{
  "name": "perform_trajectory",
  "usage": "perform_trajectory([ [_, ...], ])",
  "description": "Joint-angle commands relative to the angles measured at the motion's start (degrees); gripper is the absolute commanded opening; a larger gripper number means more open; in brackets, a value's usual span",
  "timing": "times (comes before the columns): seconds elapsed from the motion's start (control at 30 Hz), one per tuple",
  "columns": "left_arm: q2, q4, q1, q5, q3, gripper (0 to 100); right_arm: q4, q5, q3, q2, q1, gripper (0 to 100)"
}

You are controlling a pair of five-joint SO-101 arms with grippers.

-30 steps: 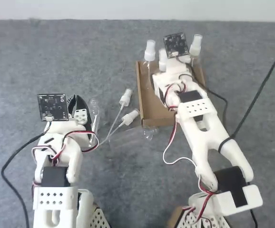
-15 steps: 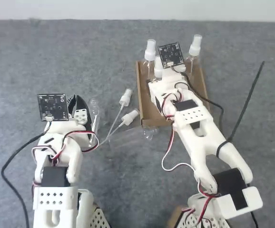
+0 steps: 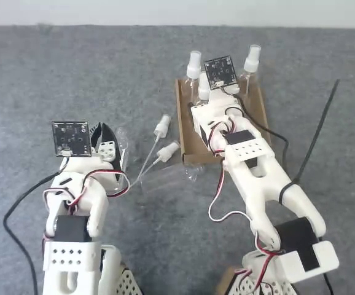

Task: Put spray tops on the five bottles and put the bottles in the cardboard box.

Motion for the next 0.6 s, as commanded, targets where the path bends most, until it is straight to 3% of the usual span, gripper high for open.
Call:
perform_trajectory([
  [0.0,-0.6,-1.5,0.3,0.4,-0.2,1,-0.2,0.0,0.7,-0.5,-1.0,9.9],
  [0.57,-0.6,-1.5,0.4,0.4,-0.2,1,-0.1,0.1,1.4,-0.8,-3.6,28.1],
])
